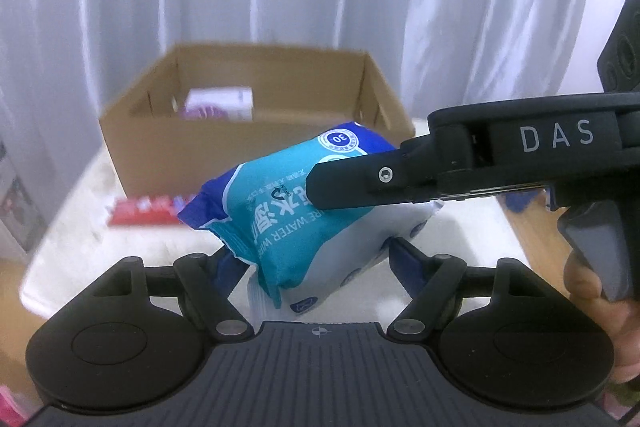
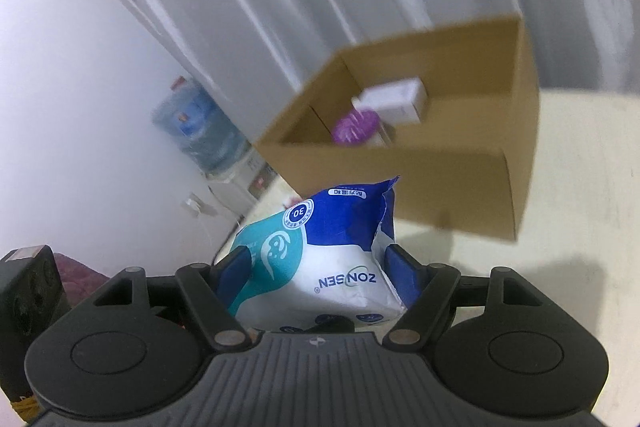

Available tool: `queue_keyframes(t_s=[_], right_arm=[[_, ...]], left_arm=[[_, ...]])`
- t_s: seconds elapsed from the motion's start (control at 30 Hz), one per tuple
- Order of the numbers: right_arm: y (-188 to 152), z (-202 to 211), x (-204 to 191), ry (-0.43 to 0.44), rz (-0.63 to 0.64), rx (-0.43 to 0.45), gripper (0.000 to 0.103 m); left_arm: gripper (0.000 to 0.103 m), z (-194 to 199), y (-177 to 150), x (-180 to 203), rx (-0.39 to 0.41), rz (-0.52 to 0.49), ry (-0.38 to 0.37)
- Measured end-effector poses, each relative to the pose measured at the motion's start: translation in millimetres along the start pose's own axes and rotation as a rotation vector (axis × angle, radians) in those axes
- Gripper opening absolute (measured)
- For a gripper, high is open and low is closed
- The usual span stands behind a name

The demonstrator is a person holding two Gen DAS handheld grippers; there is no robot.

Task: Organize objects
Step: 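Carry the wipes pack with the right tool over the cardboard box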

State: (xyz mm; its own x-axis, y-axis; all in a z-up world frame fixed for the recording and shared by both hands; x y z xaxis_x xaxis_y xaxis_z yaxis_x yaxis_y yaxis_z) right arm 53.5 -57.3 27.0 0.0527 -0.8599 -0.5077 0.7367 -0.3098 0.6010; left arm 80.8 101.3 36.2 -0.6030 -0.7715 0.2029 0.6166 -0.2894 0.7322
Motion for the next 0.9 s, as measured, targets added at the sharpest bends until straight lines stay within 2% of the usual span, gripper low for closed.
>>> queue_keyframes(t_s=[0.27, 0.5, 0.7, 0.9], right_arm=[[44.6, 11.7, -24.4, 0.004, 0.085, 0.079, 0.077], [95.4, -0.8, -25.1, -0.022, 0.153, 0.107, 0.077], [137.7, -28.0, -1.9, -0.063, 0.188, 0.077, 0.077], [164.7, -78.3, 44.1, -0.101, 0.177, -0.058, 0.077]], left_arm=[[0.076, 10.2, 44.0, -7.5, 0.105, -0.018, -0.002], [0.076, -17.2, 93.6, -19.4, 0.130, -0.008, -0.019], [0.076, -73.1, 131.4, -34.1, 0.065, 0.077, -0.066], [0.076, -144.5, 147.5, -46.8, -0.072, 0.167, -0.104]])
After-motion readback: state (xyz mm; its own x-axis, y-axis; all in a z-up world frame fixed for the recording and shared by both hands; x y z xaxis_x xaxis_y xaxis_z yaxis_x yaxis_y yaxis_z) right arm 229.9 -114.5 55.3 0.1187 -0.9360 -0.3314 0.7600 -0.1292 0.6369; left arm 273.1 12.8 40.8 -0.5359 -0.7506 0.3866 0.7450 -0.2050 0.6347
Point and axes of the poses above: each gripper's, at about its wrist camera, not at the fingertips, and z roughly against the way its jaws point, x to its right, y to its top, the point moved 5 cm from there along -z, roughly the way its jaws point, and after that the axes turned 5 degrees about -y, right-handed, at the moved point
